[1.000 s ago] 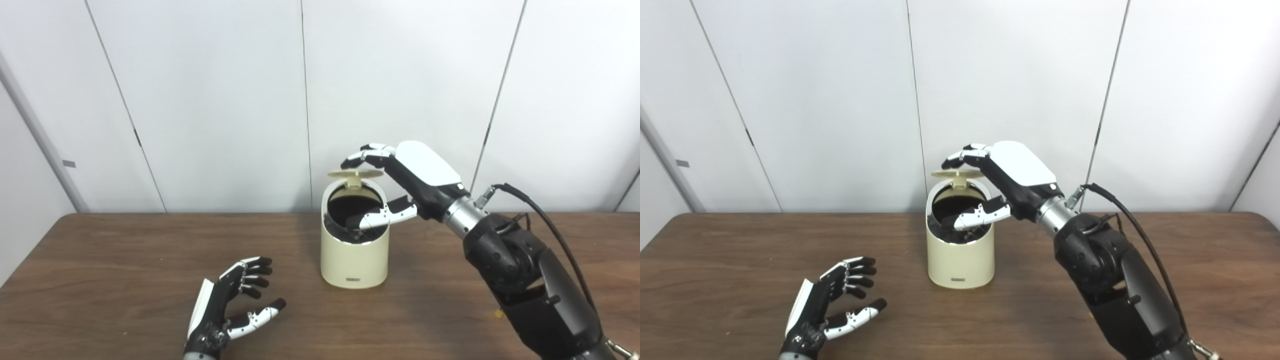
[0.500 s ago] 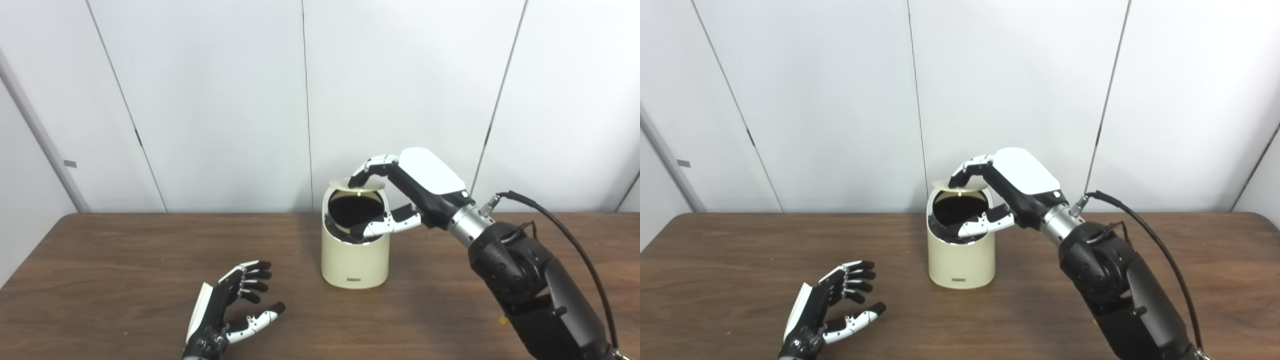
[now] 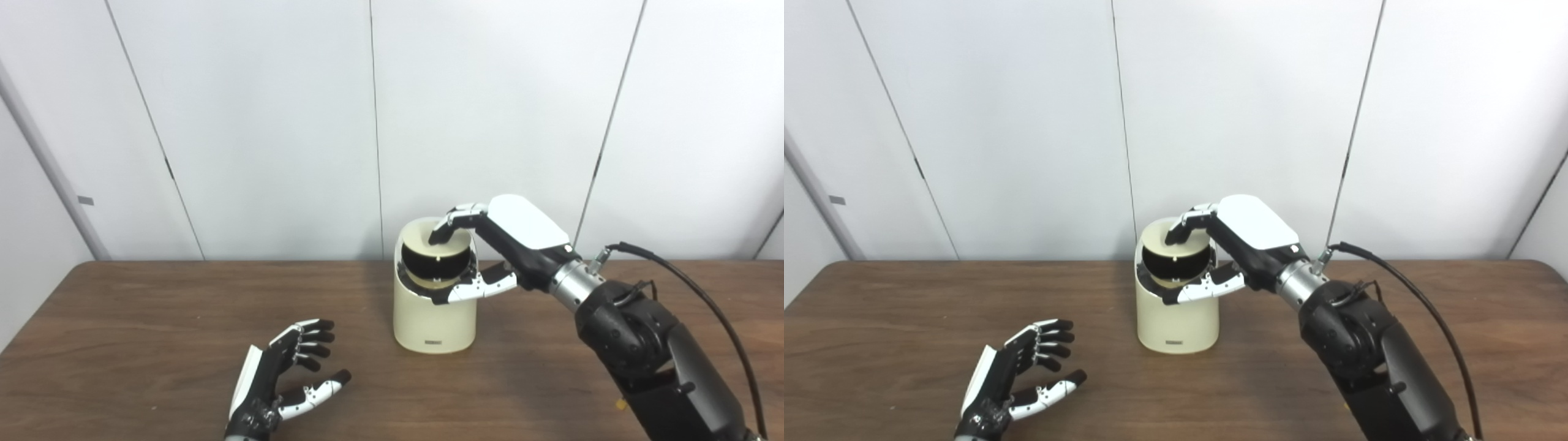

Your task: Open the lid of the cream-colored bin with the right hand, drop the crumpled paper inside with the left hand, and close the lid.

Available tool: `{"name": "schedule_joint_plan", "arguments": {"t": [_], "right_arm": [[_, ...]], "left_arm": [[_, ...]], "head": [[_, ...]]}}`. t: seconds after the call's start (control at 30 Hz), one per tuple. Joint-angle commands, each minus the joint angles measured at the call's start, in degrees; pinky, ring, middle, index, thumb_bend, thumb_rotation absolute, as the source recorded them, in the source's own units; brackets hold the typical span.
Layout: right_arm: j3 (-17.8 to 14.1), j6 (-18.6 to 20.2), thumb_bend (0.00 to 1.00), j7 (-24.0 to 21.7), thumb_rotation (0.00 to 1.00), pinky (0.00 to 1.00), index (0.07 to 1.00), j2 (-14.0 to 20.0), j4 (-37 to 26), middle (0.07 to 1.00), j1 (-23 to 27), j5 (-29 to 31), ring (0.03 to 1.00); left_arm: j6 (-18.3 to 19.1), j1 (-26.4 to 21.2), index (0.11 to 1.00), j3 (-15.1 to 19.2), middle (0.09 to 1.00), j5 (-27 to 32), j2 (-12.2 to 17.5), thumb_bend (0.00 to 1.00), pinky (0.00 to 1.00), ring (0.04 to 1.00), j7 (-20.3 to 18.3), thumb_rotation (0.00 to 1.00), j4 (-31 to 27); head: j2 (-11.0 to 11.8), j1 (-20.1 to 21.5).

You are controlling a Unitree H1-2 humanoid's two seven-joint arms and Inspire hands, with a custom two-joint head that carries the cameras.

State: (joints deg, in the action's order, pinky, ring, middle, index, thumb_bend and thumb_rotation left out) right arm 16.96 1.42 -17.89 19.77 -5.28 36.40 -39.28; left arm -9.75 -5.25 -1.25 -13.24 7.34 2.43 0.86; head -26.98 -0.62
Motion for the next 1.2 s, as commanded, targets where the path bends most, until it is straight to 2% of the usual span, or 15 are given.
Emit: {"name": "schedule_joint_plan", "arguments": {"t": [0.0,0.1,0.23,0.7,0.8,1.0,1.17], "right_arm": [[-0.3,-2.1,0.67,0.7,0.58,0.75,0.647,0.9,-0.8,0.663,1.6,-0.1,0.82],[0.8,-3.6,0.66,1.2,0.59,0.78,0.643,1.5,-0.7,0.656,1.4,-2.4,0.811],[1.2,-3.8,0.69,0.9,0.56,0.85,0.644,1.1,-0.6,0.659,0.9,-2.8,0.818],[2.2,-3.3,0.68,-1.9,0.55,0.87,0.661,1.1,-1.8,0.669,-0.2,-3.1,0.836],[2.4,-3.4,0.69,-2.0,0.52,0.86,0.655,1.0,-1.8,0.661,-0.6,-3.3,0.829],[3.0,-3.7,0.68,-1.9,0.56,0.89,0.654,1.1,-1.3,0.66,-1.2,-4.4,0.834],[3.6,-4.3,0.71,-1.1,0.56,0.86,0.637,1.1,-0.2,0.643,-1.7,-5.3,0.815]], "left_arm": [[-0.3,-1.6,0.73,0.2,0.7,-0.2,-0.3,0.66,0.55,0.635,0.5,0.09,-2.4],[-0.3,-1.6,0.731,0.1,0.7,-0.3,-0.5,0.67,0.55,0.638,0.6,0.1,-2.4],[-0.3,-1.4,0.734,0.1,0.701,-0.4,-0.6,0.66,0.55,0.637,0.5,0.11,-2.5],[1.1,-0.5,0.739,0.2,0.709,0.1,-0.9,0.66,0.56,0.645,0.2,0.12,-3.8],[1.0,-0.4,0.739,0.2,0.709,0.4,-0.8,0.66,0.56,0.647,0.0,0.12,-4.1],[1.0,-0.4,0.741,0.3,0.706,0.3,-0.7,0.67,0.55,0.639,0.0,0.12,-4.0],[1.8,-0.2,0.739,0.4,0.705,0.2,-0.8,0.67,0.55,0.64,0.0,0.13,-4.6]], "head": [[-0.1,-0.2],[-0.3,-0.4],[-0.5,-0.6],[-1.8,-0.7],[-2.1,-0.7],[-2.4,-0.9],[-2.5,-0.8]]}}
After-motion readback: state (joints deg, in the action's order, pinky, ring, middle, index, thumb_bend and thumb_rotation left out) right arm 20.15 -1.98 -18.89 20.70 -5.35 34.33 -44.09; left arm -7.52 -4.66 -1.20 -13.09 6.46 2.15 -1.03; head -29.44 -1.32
